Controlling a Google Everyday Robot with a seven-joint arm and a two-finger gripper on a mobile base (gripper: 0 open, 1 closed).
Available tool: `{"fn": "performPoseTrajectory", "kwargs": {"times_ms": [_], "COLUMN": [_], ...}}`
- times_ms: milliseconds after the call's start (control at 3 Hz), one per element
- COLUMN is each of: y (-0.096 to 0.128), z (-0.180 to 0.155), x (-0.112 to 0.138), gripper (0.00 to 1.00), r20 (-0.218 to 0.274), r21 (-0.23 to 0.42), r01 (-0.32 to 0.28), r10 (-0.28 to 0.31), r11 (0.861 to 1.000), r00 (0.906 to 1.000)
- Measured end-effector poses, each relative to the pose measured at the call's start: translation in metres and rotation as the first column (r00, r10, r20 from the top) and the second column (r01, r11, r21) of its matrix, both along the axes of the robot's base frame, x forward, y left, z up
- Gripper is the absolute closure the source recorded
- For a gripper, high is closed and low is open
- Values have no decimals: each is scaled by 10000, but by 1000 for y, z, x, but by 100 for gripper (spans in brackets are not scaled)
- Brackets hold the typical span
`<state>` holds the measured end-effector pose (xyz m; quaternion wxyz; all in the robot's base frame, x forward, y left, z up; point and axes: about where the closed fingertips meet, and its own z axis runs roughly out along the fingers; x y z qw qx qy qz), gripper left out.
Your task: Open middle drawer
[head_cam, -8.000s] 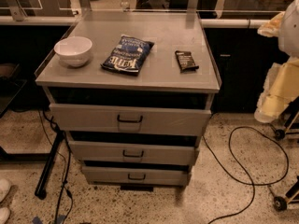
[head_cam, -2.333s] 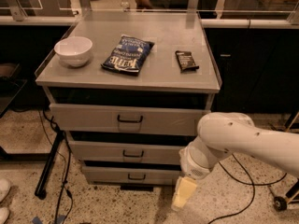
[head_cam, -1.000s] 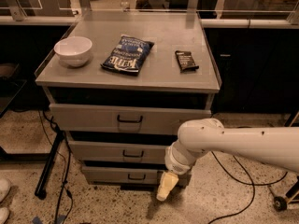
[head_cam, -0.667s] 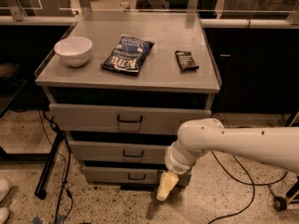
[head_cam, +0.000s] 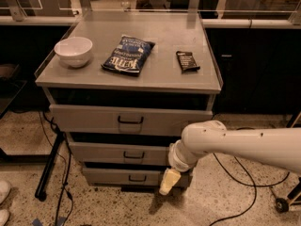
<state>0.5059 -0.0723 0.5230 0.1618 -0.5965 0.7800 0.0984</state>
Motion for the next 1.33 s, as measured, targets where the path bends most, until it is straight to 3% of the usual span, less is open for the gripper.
{"fn": "performPoseTrajectory", "kwargs": {"times_ms": [333, 667, 1333], "y": [2, 5, 7], "z": [-6, -44, -48], "x": [-3, 6, 6], "gripper": [0, 0, 0], "r20": [-13, -308, -190], "r21": [-34, 207, 283], "r01": [-111, 169, 292], "r10": [111, -162, -287], "r11": [9999, 9996, 9992], "r00": [9999, 9994, 9994]}}
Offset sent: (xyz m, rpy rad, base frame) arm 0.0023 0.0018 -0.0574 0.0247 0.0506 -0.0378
